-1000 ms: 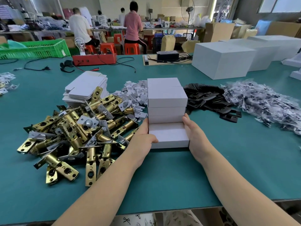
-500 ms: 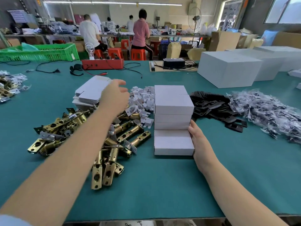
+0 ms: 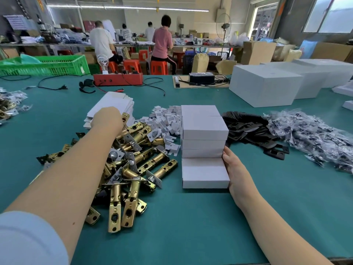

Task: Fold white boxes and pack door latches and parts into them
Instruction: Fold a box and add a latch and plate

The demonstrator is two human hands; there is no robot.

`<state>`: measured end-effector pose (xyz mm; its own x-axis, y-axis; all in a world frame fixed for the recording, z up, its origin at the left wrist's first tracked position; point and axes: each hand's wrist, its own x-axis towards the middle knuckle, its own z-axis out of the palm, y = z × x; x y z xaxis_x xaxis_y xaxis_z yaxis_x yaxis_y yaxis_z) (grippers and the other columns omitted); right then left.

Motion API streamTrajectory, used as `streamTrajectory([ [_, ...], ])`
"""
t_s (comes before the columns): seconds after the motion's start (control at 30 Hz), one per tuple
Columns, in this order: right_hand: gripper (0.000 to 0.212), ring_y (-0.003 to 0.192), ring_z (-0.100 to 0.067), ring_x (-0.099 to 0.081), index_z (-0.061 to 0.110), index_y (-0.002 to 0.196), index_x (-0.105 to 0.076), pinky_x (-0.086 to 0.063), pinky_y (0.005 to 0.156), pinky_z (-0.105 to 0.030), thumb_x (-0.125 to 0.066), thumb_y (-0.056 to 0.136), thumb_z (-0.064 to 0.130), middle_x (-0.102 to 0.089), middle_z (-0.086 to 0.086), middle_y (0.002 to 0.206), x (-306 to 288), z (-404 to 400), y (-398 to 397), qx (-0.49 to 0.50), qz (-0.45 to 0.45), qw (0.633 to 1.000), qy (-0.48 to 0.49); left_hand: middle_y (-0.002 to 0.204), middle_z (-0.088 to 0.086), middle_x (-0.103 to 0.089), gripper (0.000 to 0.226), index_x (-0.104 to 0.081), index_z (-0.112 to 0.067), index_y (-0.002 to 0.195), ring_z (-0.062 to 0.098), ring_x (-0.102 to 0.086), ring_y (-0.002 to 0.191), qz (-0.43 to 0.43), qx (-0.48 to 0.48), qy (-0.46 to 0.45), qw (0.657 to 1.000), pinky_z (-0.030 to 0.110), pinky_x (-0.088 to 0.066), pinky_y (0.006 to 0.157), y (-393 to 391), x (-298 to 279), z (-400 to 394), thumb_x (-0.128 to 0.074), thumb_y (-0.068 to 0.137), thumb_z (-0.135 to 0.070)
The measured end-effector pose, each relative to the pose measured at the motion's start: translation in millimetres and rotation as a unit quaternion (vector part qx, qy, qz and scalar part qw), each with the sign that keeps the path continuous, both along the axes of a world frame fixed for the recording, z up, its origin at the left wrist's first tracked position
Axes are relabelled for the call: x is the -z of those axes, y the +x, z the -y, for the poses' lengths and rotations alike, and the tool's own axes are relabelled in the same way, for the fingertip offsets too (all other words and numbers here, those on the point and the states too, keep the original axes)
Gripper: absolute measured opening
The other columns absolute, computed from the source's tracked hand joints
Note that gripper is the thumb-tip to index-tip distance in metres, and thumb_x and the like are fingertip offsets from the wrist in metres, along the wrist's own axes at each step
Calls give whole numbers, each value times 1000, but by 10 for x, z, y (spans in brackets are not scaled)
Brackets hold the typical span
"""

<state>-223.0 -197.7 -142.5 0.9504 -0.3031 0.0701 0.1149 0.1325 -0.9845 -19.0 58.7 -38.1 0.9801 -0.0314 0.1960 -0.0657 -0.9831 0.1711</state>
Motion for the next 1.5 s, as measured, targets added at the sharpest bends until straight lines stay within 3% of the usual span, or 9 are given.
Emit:
streamTrajectory([
  [0.2,46,116,-5,-58,52,116,-60,-39,103,-45,-54,71,47,-62,18,125,57,44,16,8,-4,1000,-9,65,9,-40,32,-37,-7,63,31,-45,75,64,6,11,998,37,-39,64,-167,-141,92,-48,87,10],
  [0.4,46,130,-21,-48,40,133,-50,-27,112,-55,-48,90,24,-58,11,133,78,75,65,13,-28,999,-20,77,21,-57,18,-57,1,93,34,-50,70,213,107,-103,966,38,-34,53,-532,-223,282,-39,92,6],
  [0.6,51,119,-4,-52,33,128,-52,-38,103,-34,-49,78,26,-60,17,124,-52,-97,-81,74,2,995,-70,113,11,-70,31,-66,-6,122,29,-66,99,267,153,-389,868,39,-54,87,-1019,-75,377,-44,101,-9],
  [0.77,30,97,5,-50,39,107,-49,-38,83,-7,-51,82,24,-52,15,106,-92,-345,-267,217,127,941,-227,99,-5,-72,28,-71,-30,94,16,-71,94,121,113,-734,658,28,-60,67,-1447,221,529,-56,97,-6],
  [0.9,23,77,-8,-56,37,103,-56,-49,72,-23,-52,81,40,-59,14,84,-93,-434,-318,138,146,964,-176,88,-7,-75,30,-69,-27,96,13,-73,86,86,130,-802,577,27,-59,64,-1662,430,633,-58,93,1],
  [1.03,41,67,-14,-58,22,108,-60,-50,60,-25,-49,80,49,-63,8,78,-137,-378,-306,134,144,980,-18,87,-6,-75,35,-70,-27,95,11,-72,84,-2,173,-772,611,25,-58,63,-1824,631,826,-55,94,4],
  [1.2,19,54,-4,-52,26,101,-63,-46,47,-19,-48,97,15,-67,14,71,-163,-224,-282,222,63,972,50,83,1,-74,37,-63,-28,112,17,-72,80,-143,221,-701,663,25,-57,58,-1821,779,894,-57,92,2],
  [1.4,31,68,1,-63,32,103,-64,-46,48,-14,-46,98,7,-72,16,89,-181,-309,-371,153,86,984,-25,104,-19,-69,50,-54,-39,122,-1,-63,96,-63,274,-470,837,22,-54,78,-1837,872,859,-76,77,-41],
  [1.5,34,82,-1,-63,41,112,-55,-48,61,-16,-52,95,12,-69,20,99,-156,-324,-386,131,53,981,-130,108,-22,-66,46,-53,-42,122,-3,-60,100,-38,267,-432,861,20,-52,81,-1837,900,840,-75,81,-40],
])
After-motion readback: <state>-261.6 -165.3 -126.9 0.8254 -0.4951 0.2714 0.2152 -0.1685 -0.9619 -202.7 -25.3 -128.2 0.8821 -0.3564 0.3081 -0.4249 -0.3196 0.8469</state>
